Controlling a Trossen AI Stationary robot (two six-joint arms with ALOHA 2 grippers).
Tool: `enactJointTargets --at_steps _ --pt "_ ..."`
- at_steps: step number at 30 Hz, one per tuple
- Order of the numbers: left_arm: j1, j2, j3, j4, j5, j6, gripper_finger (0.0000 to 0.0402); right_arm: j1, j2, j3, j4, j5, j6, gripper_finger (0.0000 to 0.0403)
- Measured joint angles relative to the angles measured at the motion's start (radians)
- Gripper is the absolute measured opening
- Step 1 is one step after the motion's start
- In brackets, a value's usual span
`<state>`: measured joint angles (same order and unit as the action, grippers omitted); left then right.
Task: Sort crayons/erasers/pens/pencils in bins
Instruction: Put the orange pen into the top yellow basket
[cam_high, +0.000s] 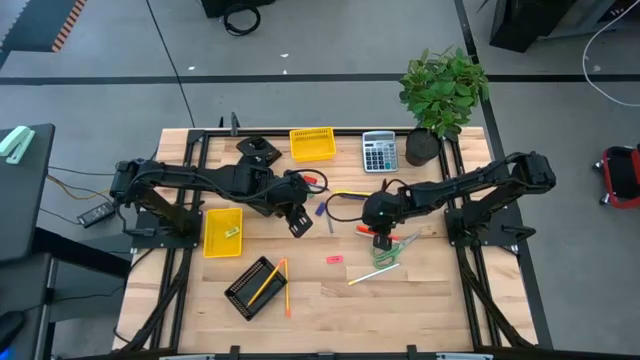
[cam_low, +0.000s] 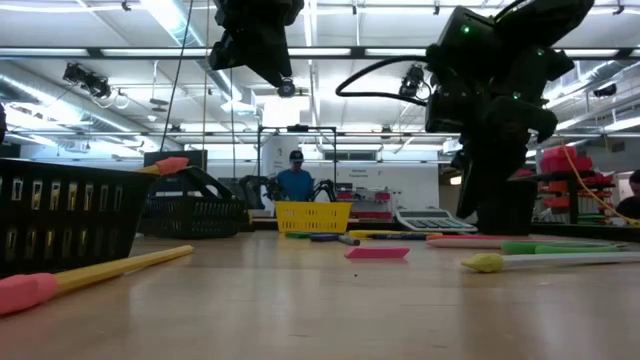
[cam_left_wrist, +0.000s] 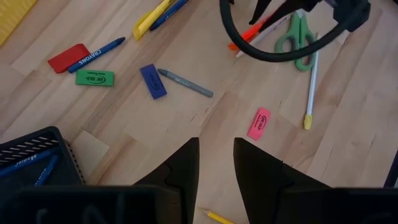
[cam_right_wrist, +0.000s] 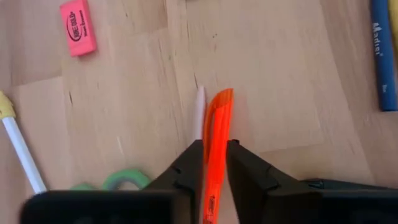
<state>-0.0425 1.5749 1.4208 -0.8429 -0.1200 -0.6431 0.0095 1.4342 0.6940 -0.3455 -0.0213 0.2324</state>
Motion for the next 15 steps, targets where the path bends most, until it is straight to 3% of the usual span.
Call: enactJointTargets --at_steps 7,15 --pt "-0.001 0.000 0.000 0.000 0.000 -0.003 0.0107 0.000 0.000 -0.063 0.101 0.072 -0.004 0.0152" --pt "-0.001 0.000 0.000 0.000 0.000 -0.005 0.0107 0.021 0.000 -0.089 0.103 0.071 0.010 0.0163"
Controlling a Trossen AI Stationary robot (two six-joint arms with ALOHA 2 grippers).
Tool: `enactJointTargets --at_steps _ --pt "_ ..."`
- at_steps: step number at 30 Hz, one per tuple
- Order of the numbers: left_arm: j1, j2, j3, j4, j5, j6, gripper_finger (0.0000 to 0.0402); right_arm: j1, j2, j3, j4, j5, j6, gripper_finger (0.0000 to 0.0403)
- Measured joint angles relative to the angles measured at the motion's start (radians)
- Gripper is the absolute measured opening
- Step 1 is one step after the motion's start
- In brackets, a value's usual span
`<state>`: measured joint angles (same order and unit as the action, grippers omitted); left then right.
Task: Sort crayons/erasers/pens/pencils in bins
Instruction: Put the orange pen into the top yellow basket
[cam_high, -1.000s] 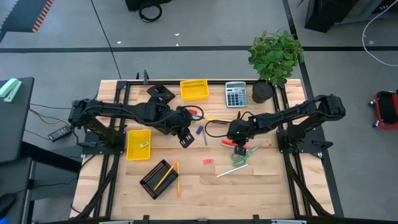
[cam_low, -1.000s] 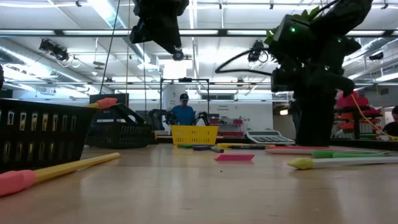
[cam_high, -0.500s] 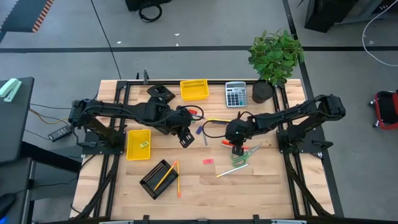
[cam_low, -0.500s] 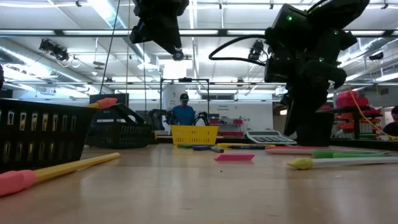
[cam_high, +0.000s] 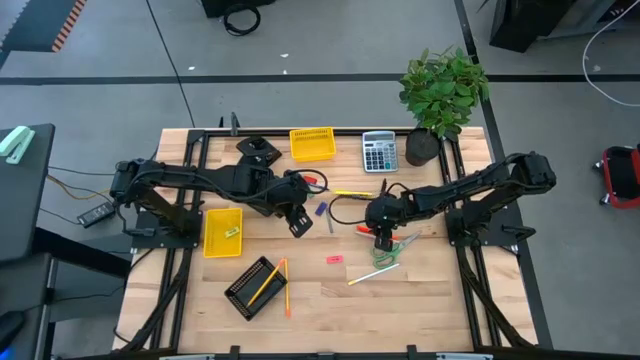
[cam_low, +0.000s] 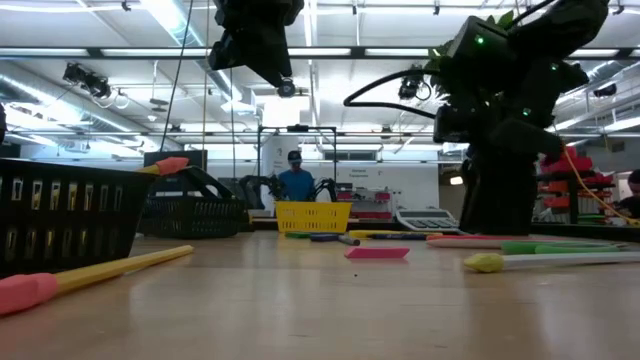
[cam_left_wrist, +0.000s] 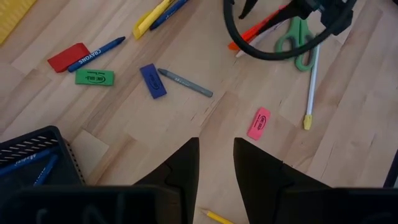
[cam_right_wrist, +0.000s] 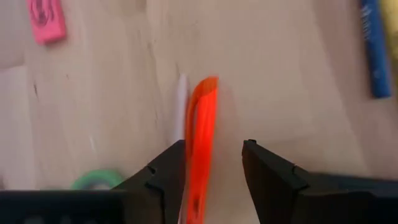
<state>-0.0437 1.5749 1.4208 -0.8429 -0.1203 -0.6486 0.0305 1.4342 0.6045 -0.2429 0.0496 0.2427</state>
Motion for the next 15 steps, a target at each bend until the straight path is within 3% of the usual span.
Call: enactJointTargets --at_steps 15 --pt "0.000 0.000 0.000 -0.001 0.000 -0.003 0.0107 0.058 -0.002 -0.065 -0.001 0.065 0.037 0.0162"
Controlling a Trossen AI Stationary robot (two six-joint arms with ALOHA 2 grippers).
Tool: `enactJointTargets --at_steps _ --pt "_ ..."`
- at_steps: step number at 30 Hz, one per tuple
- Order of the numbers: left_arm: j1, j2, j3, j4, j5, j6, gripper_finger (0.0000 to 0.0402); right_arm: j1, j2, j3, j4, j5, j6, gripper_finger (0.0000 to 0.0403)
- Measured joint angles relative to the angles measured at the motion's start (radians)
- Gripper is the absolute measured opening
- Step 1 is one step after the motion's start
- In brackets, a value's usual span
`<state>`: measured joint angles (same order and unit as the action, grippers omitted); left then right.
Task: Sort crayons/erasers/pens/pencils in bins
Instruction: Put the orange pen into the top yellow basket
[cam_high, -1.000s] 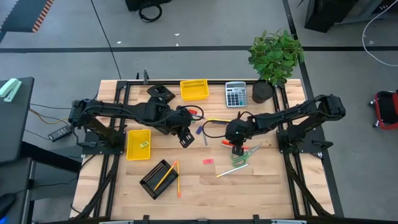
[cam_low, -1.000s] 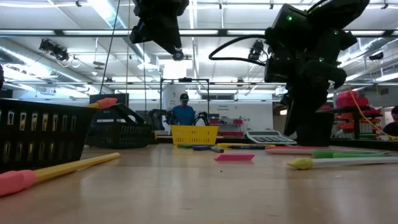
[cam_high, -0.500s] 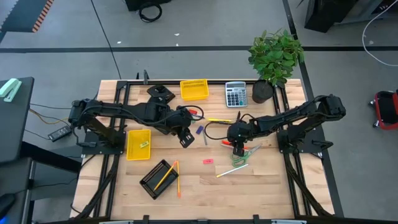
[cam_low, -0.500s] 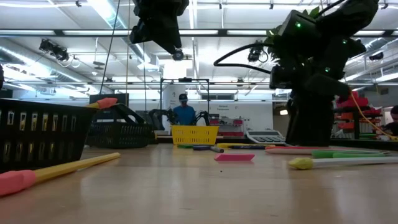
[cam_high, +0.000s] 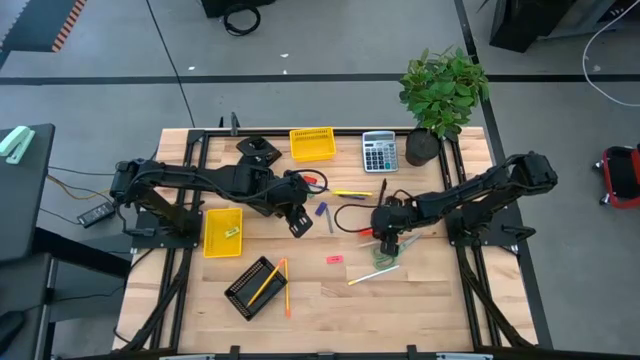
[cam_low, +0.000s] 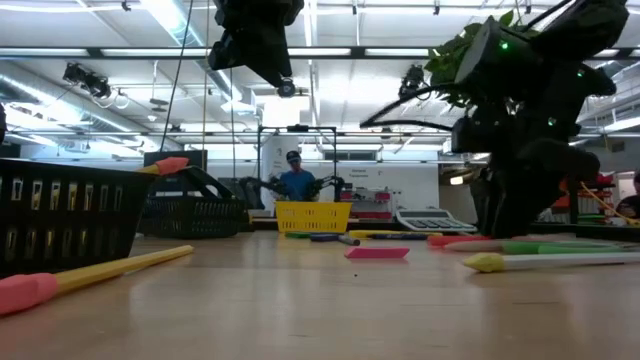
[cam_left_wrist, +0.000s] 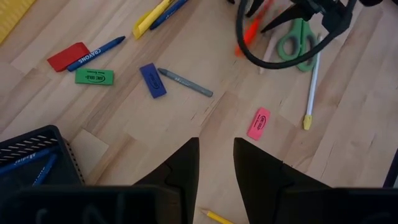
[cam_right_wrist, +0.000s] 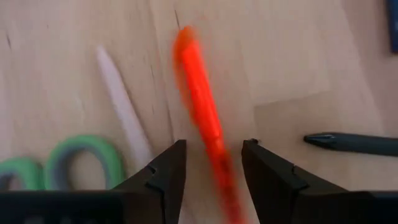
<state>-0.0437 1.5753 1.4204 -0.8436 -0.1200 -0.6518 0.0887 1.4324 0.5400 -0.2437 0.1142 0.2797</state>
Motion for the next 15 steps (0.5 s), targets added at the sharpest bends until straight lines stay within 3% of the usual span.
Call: enactJointTargets --at_steps 10,15 --pt "0.000 0.000 0.000 0.000 0.000 0.000 0.0107 0.017 -0.001 -0.023 0.016 -0.006 0.003 0.0158" --pt "0.000 0.000 0.000 0.000 0.000 0.000 0.0107 0.042 0.000 -0.024 0.037 -0.005 -0.018 0.0125"
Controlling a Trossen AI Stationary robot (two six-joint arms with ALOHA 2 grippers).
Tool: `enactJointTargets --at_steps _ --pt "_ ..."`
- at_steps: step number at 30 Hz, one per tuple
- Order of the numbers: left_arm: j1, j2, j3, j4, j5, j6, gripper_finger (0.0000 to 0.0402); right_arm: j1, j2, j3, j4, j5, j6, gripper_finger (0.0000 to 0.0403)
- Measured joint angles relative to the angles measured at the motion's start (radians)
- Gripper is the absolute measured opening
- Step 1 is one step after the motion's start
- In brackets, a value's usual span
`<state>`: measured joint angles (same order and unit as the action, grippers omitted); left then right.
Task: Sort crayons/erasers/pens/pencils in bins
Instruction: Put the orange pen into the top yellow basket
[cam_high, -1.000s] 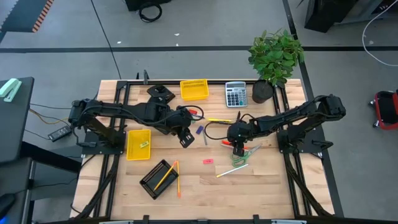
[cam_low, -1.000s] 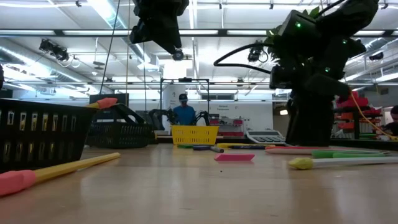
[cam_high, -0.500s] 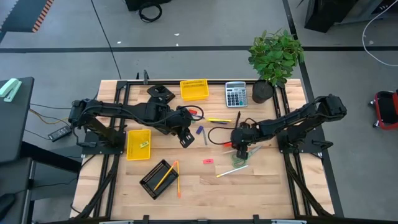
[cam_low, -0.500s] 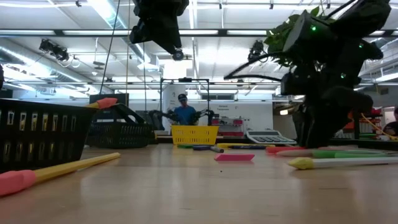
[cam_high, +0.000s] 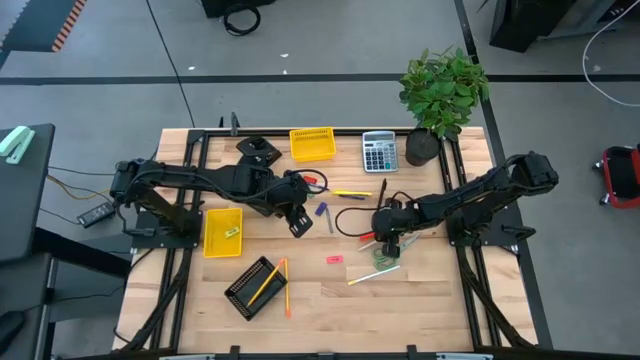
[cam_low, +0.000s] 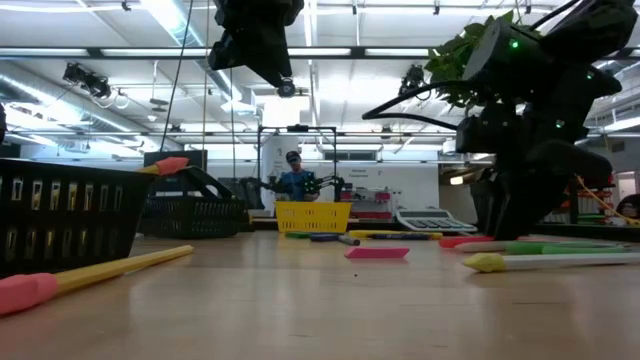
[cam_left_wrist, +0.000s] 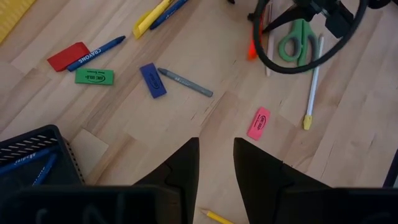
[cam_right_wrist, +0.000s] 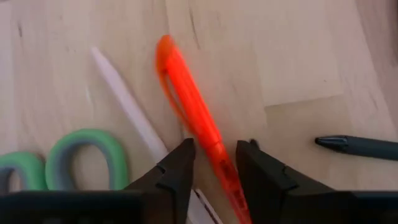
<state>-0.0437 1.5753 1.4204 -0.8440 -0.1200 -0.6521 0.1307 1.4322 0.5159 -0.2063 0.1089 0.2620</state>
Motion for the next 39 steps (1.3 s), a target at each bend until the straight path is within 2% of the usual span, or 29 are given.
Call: enactJointTargets --at_steps 6,8,15,22,28,31,35,39 --pt "0.000 0.000 0.000 0.000 0.000 0.000 0.0107 0.009 0.000 0.000 0.004 -0.010 -0.010 0.0049" --pt "0.000 0.000 0.000 0.000 0.000 0.000 0.0107 0.009 0.000 0.000 0.003 -0.010 -0.010 0.0037" --pt "0.000 0.000 0.000 0.000 0.000 0.000 0.0107 0.010 0.006 0.039 -0.025 -0.009 0.009 0.0039" --pt "0.000 -0.007 -0.001 -0.008 0.004 -0.018 0.0107 -0.014 0.006 0.192 -0.009 0.037 -0.034 0.0039" --pt "-0.002 -0.093 -0.001 -0.039 0.005 -0.039 0.0107 -0.145 0.018 0.340 -0.003 0.061 -0.120 0.0039" --pt "-0.002 -0.150 -0.001 -0.046 -0.038 -0.040 0.0107 -0.236 0.050 0.419 0.001 0.041 -0.185 0.0039" --pt "0.003 -0.215 0.000 -0.042 -0.098 -0.043 0.0107 -0.344 0.142 0.540 -0.013 -0.026 -0.289 0.0039" --pt "0.010 -0.242 0.000 -0.032 -0.115 -0.048 0.0107 -0.419 0.266 0.689 -0.034 -0.066 -0.372 0.0039"
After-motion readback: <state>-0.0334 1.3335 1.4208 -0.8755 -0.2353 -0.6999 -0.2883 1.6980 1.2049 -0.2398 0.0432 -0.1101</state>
